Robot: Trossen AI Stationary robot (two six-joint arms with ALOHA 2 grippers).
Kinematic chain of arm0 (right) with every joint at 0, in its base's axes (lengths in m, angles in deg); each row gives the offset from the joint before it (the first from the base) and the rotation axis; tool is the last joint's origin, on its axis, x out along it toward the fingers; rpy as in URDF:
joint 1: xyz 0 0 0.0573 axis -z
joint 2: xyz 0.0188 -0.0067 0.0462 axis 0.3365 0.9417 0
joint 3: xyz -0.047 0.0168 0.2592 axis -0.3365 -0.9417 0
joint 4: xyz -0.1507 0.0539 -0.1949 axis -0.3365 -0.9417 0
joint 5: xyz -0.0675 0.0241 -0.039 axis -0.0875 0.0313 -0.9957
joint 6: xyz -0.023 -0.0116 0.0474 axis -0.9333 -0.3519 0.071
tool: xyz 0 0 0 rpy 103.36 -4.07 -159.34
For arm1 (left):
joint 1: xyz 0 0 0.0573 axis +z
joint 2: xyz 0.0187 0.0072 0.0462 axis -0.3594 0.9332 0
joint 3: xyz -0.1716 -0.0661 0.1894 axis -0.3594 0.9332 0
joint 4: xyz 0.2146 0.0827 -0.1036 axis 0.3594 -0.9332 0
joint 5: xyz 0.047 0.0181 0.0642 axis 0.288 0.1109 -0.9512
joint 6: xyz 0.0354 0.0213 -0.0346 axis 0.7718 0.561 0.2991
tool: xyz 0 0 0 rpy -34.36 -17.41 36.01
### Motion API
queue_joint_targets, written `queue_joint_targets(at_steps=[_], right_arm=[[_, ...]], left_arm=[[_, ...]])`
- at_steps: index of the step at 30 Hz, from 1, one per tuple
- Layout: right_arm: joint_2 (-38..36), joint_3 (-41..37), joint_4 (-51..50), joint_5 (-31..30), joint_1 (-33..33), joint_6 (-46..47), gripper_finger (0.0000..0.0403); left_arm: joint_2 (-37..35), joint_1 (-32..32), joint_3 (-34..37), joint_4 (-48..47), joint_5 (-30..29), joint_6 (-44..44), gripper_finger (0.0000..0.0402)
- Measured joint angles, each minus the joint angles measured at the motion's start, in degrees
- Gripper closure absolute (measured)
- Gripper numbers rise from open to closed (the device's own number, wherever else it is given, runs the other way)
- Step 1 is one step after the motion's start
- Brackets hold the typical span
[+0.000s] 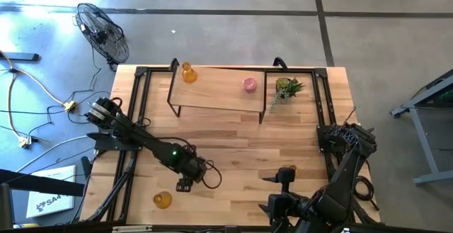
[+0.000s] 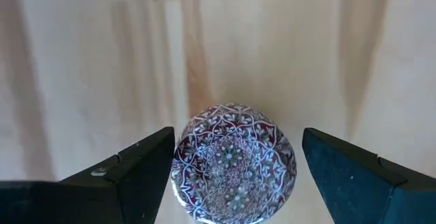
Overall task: Pick & Place candle stick holders
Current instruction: Put the red scented candle on the shelf
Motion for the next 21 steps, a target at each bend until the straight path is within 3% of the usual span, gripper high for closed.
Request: queue_joint_targets(at_steps=[6,21], right_arm=[[0.0,0.0,0.11,0.0,-0.02,0.0,0.0011],[0.0,0.0,0.17,0.0,-0.02,0.0,0.0013]], left_arm=[[0.0,-0.02,-0.02,-1.3,2.62,-3.23,0.0087],[0.02,-0.02,0.13,-1.75,-0.48,-6.0,0.0087]])
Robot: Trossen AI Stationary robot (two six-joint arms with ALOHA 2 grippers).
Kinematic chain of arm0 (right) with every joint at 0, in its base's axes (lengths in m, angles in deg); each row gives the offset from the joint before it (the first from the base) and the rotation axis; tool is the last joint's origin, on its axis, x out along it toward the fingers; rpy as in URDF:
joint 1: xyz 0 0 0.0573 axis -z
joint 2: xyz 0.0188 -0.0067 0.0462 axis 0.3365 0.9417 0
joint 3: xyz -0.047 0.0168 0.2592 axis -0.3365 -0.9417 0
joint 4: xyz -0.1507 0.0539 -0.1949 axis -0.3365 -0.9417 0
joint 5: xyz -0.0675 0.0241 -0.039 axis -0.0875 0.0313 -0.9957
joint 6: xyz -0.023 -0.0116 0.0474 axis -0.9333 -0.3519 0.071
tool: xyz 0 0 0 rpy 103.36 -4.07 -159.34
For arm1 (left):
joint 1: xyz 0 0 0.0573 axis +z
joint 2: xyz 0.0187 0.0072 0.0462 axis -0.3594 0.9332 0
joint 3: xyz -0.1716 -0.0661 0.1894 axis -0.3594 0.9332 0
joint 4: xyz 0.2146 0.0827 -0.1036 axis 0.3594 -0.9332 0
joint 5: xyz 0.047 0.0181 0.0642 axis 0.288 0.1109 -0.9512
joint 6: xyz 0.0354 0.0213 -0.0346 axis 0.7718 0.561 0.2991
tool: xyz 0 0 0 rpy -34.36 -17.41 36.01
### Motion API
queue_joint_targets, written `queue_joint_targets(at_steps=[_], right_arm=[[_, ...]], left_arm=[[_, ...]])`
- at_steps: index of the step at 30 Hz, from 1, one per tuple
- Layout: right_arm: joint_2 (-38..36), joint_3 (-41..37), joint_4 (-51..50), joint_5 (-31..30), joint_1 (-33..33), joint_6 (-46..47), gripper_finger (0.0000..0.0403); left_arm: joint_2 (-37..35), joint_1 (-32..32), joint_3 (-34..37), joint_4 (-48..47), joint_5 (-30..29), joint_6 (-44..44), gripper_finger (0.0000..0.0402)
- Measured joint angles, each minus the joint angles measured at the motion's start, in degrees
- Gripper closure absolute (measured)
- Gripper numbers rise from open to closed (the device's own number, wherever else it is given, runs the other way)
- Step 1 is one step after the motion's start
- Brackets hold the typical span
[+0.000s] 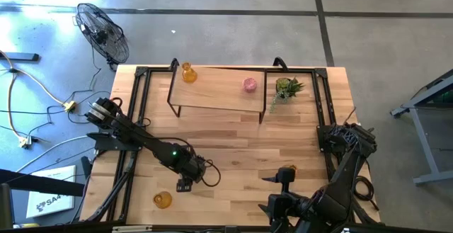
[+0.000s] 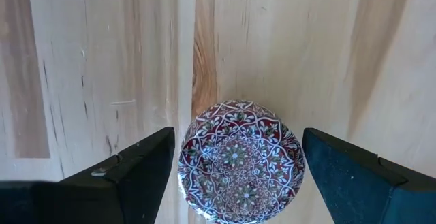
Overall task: Pick & Place candle stick holders
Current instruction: Put the red scented candle on the shelf
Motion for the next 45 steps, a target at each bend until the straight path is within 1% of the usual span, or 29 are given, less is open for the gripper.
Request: queue_joint_targets(at_steps=[4,8,16,22,26,38,42,45], right_arm=[[0.0,0.0,0.0,0.0,0.0,0.0,0.0013],[0.0,0.0,0.0,0.0,0.0,0.15,0.0011],[-0.02,0.0,0.0,0.0,0.02,0.09,0.0014],[-0.04,0.0,0.0,0.0,0.02,0.02,0.0014],[-0.04,0.0,0.0,0.0,0.02,0.02,0.0014],[-0.04,0.0,0.0,-0.23,-0.02,0.0,0.0015],[-0.04,0.0,-0.01,-0.38,-0.02,-0.34,0.0015],[-0.04,0.0,-0.02,-1.37,-0.02,-0.46,0.0015]], left_arm=[[0.0,0.0,2.21,0.19,0.27,-1.59,0.0087],[-0.07,0.0,4.37,2.37,1.02,-1.77,0.0087],[-0.07,0.0,6.06,3.5,0.52,-1.72,0.0087],[-0.02,-0.02,6.13,3.1,0.05,-1.37,0.009],[-0.02,-0.02,6.12,2.91,0.1,-1.4,0.0116],[-0.02,-0.02,6.12,2.31,0.14,-1.53,0.0117],[0.15,0.0,5.06,-2.2,0.37,-1.53,0.0117],[0.29,-0.01,2.62,-4.54,0.39,-1.81,0.0117]])
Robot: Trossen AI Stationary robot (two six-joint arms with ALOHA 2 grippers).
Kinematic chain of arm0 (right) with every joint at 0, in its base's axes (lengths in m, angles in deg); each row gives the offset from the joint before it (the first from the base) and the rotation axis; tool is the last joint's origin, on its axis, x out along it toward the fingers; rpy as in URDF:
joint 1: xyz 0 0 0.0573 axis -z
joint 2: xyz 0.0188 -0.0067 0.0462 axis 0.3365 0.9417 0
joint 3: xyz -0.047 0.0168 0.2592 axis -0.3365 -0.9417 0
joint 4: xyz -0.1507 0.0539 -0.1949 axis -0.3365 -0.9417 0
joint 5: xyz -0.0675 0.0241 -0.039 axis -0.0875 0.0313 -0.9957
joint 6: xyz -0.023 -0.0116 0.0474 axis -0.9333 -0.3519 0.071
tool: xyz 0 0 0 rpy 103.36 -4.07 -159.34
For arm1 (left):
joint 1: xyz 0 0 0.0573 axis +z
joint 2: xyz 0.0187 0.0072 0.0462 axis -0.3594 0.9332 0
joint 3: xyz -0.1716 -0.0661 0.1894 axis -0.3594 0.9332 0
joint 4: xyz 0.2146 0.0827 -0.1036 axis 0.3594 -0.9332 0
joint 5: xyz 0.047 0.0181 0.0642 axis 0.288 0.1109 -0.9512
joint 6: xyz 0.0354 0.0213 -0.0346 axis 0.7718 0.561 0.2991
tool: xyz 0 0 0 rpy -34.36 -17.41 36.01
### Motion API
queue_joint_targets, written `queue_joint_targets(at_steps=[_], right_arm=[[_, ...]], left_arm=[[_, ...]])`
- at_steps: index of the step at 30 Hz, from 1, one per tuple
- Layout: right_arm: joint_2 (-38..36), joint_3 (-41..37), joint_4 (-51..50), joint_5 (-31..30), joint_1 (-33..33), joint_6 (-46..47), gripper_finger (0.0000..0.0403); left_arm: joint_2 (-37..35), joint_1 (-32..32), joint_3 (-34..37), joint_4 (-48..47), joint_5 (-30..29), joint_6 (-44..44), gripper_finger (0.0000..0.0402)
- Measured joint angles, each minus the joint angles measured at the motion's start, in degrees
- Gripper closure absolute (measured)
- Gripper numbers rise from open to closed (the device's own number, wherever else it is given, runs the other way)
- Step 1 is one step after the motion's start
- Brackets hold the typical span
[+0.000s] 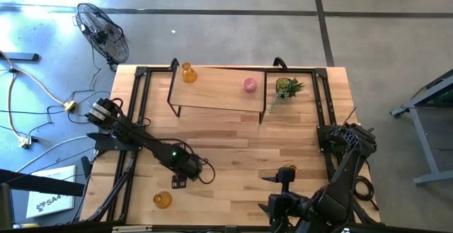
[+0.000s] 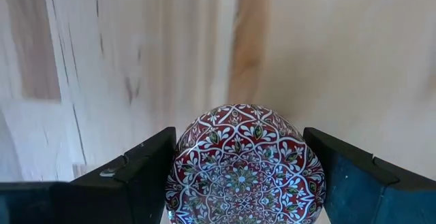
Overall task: Pick & Place candle stick holders
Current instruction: Put the red scented candle on the shelf
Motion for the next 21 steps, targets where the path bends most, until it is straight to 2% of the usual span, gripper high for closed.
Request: queue_joint_targets(at_steps=[6,10,16,21], right_arm=[[0.0,0.0,0.37,-0.16,-0.09,-1.25,0.0015],[0.0,0.0,2.86,-1.08,-0.47,-2.88,0.0015],[0.0,0.0,8.38,-1.67,-2.43,-4.11,0.0015],[0.0,0.0,14.1,-2.07,-4.69,-3.63,0.0015]], left_arm=[[-0.05,0.01,-8.59,-8.16,0.0,0.37,0.0117],[-0.07,0.03,-17.1,-17.61,-0.91,2.24,0.0117],[-0.13,0.95,-32.02,-30.73,-8.38,8.58,0.0117],[-0.2,5.69,-42.27,-37.61,-12.66,15.0,0.0117]])
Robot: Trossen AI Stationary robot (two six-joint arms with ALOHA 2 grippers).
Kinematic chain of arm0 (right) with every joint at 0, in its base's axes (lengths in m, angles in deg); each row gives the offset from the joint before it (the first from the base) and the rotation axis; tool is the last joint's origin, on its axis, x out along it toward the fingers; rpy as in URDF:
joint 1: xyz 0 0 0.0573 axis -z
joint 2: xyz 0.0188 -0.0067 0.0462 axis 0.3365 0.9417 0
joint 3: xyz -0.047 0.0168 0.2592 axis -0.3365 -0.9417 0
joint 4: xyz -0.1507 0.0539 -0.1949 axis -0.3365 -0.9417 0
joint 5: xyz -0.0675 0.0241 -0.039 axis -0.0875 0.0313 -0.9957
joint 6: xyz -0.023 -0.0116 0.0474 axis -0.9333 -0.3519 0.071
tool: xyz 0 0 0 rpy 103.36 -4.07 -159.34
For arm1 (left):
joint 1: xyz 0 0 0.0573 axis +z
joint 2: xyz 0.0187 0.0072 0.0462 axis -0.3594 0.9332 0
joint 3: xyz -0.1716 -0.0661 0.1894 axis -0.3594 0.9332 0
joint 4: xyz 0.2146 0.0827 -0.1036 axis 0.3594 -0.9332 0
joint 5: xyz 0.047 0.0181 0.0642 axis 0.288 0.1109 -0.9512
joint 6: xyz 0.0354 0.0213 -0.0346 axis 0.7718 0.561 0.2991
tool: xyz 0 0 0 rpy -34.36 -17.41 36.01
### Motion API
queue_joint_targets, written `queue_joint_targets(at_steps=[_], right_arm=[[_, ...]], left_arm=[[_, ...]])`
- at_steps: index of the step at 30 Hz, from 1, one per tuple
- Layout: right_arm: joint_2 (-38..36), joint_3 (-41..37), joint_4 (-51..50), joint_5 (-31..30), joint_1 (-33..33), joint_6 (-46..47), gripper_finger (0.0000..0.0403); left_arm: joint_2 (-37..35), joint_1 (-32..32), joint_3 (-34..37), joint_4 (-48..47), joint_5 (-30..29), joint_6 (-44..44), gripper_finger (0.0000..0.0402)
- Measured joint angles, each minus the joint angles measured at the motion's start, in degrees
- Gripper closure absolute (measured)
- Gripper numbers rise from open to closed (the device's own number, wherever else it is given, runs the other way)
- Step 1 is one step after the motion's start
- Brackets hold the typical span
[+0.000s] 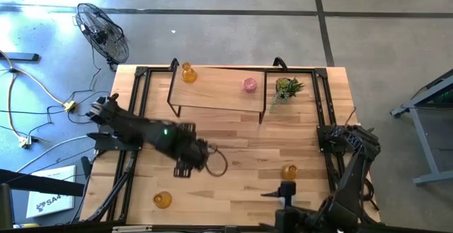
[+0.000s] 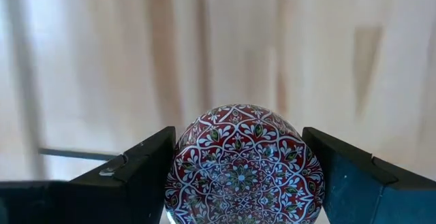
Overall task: Pick & Place candle stick holders
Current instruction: Put the red scented candle on the shelf
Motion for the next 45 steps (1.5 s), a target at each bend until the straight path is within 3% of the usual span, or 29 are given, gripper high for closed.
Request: queue_joint_targets(at_steps=[5,11,22,30,45], right_arm=[[0.0,0.0,3.76,-2.22,-1.91,-0.02,0.0015],[0.74,0.0,4.04,-6.25,-2.63,2.75,0.0015],[4.86,0.0,4.5,-5.96,-1.96,17.13,0.0015],[6.93,0.0,11.12,-6.19,-0.66,19.15,0.0015],[7.19,0.0,14.25,-1.9,5.08,18.9,0.0015]], left_arm=[[-0.07,7.54,-6.29,-2.4,-0.98,7.68,0.0117],[-0.07,17.46,-8.61,-1.82,0.93,17.61,0.0118],[1.58,34.55,-8.65,14.33,10.34,35.43,0.0118],[6.82,39.75,-8.65,20.34,11.19,43.04,0.0118],[14.13,40.51,-8.63,26.37,9.44,53.38,0.0118]])
